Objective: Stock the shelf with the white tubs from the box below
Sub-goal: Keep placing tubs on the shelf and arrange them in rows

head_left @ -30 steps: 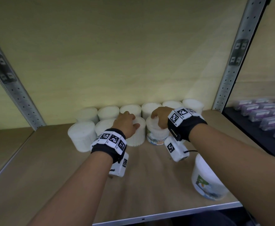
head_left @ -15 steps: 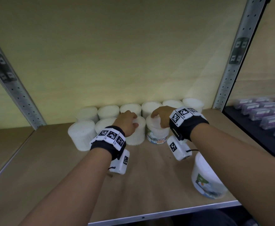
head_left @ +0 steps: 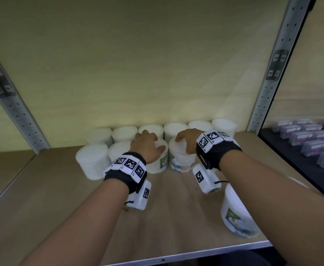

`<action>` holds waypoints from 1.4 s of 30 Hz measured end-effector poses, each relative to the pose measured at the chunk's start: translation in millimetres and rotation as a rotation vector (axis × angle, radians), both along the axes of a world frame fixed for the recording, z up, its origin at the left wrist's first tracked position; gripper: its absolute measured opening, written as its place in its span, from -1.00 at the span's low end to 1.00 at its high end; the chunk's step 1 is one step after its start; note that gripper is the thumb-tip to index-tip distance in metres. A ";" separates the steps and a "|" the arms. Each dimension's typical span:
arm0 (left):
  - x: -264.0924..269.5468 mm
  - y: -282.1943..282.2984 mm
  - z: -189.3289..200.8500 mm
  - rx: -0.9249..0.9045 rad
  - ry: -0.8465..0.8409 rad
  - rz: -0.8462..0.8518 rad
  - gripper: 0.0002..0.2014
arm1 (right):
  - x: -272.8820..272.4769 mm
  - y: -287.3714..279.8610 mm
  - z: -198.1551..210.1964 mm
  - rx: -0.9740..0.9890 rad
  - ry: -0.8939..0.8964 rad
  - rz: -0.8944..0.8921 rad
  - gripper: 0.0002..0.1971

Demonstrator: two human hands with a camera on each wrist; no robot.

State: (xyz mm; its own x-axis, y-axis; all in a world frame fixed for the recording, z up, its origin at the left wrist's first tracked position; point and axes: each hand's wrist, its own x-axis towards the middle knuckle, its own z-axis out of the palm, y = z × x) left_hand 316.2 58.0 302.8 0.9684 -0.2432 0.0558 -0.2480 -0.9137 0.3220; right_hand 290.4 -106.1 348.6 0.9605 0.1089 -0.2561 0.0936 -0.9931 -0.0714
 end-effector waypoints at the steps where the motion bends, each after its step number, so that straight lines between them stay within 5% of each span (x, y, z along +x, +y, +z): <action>1: 0.2 -0.8 -1.3 0.022 0.009 0.009 -0.51 | 0.3 0.0 0.2 -0.002 0.005 0.000 -0.38; 8: 2.1 -0.8 -2.0 0.057 0.021 -0.025 -0.48 | 3.3 0.0 0.0 -0.008 0.014 0.005 -0.38; 19: 3.7 14.9 13.9 0.004 0.258 -0.245 -0.41 | 6.3 -1.9 -5.9 -0.004 -0.009 -0.005 -0.39; 24: -1.6 8.6 7.1 -0.044 0.075 -0.143 -0.58 | 7.3 -1.3 -6.1 0.004 -0.006 -0.008 -0.38; 29: -1.4 -0.9 -3.5 0.019 -0.017 0.009 -0.48 | 6.8 -2.2 -6.0 -0.002 -0.013 -0.006 -0.38; 42: 4.9 11.7 18.1 0.026 0.154 -0.214 -0.52 | 8.1 -3.6 -8.7 0.014 -0.038 0.000 -0.42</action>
State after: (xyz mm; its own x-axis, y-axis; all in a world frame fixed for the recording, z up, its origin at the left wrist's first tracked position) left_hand 321.1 69.7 320.9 0.8915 -0.4426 -0.0969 -0.3862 -0.8542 0.3481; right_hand 298.4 -109.7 340.0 0.9696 0.1124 -0.2176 0.0966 -0.9919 -0.0819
